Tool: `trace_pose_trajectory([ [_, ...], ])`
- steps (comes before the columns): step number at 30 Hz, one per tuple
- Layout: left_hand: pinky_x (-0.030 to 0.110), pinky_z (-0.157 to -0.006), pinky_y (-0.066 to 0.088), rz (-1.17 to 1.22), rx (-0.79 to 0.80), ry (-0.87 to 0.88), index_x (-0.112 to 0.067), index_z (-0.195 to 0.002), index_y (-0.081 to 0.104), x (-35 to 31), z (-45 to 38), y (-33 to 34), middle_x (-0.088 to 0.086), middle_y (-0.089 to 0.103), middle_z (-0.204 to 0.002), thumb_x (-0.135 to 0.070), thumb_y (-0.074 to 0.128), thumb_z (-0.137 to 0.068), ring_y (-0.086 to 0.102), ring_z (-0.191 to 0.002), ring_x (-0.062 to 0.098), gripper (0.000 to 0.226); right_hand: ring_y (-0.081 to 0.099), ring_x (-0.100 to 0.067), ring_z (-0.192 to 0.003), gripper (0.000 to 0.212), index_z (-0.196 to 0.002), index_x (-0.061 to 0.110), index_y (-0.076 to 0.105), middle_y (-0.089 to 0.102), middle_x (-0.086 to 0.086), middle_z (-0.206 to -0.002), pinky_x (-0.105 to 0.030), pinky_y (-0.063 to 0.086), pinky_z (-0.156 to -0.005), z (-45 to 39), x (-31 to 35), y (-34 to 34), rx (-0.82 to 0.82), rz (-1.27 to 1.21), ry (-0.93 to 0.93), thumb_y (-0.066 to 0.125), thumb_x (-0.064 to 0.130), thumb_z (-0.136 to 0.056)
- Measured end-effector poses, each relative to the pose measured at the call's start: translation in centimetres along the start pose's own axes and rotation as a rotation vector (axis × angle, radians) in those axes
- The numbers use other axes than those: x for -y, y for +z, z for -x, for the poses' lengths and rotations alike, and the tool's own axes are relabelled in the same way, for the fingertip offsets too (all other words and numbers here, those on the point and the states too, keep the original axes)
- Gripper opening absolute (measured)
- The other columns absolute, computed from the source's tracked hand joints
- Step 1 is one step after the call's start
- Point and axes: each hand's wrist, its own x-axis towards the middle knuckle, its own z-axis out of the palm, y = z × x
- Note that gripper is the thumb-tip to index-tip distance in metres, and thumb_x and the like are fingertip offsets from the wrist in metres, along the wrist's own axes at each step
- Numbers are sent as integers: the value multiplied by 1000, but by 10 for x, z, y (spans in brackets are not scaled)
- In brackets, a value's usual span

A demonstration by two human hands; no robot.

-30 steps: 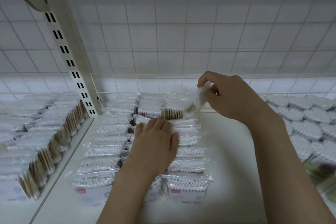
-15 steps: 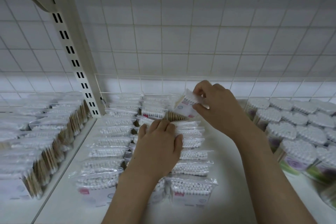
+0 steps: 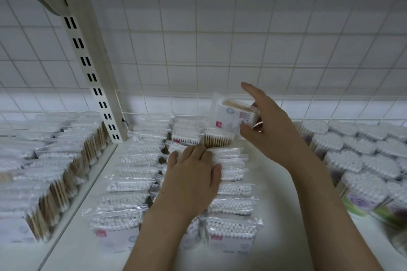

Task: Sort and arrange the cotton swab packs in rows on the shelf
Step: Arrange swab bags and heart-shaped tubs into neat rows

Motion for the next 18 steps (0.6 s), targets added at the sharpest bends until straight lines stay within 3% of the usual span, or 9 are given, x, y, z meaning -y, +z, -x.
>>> trace_pose_trajectory([
  [3, 35, -110, 20, 2, -4, -1, -22, -131, 43, -1, 0, -1, -9, 39, -139, -42, 21, -97, 29, -130, 8, 45, 50, -5, -81, 48, -121, 30, 52, 51, 2, -93, -8, 39, -69, 0, -3, -1, 7, 28, 28, 63, 16, -76],
  [5, 35, -110, 20, -3, 0, 0, -23, -132, 42, -1, 0, -2, -9, 38, -139, -42, 21, -97, 29, -131, 8, 45, 49, -6, -77, 30, -103, 23, 60, 53, 2, -86, -8, 34, -64, 1, -4, 0, 8, 49, 34, 64, 12, -75],
  [11, 35, -111, 19, -15, 10, -1, -22, -133, 40, -1, 1, -2, -9, 37, -140, -42, 20, -97, 27, -131, 8, 46, 50, -5, -55, 20, -87, 23, 52, 62, -3, -73, -15, 36, -47, 6, -11, 7, 64, -11, 95, 67, 16, -77],
  [18, 36, -112, 17, -9, 16, -5, -22, -135, 39, -2, 1, -2, -9, 35, -141, -42, 20, -97, 26, -132, 9, 46, 59, -9, -65, 24, -87, 31, 51, 65, 5, -77, -19, 44, -53, 7, -21, 17, 143, -112, 161, 68, 18, -75],
])
